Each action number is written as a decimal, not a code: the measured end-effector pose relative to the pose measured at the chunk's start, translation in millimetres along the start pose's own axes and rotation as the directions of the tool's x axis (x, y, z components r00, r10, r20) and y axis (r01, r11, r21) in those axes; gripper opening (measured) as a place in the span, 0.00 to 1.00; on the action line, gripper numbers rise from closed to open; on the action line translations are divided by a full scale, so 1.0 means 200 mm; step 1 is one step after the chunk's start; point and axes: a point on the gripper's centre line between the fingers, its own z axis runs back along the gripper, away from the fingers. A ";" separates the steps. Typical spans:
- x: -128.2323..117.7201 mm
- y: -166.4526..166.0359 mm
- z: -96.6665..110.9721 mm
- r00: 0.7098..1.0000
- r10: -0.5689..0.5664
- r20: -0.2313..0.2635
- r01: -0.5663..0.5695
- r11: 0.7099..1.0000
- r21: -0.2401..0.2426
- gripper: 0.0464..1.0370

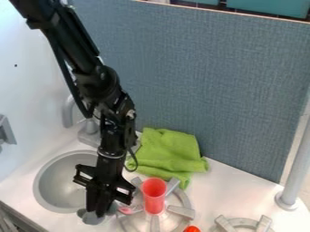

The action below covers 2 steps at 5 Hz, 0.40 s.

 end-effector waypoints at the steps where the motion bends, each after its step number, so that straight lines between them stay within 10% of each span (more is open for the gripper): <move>1: 0.05 0.02 -0.04 0.999 0.034 0.027 -0.035 0.999 0.040 0.12; 2: 0.09 0.07 -0.10 0.997 0.074 0.034 -0.077 0.991 0.105 0.11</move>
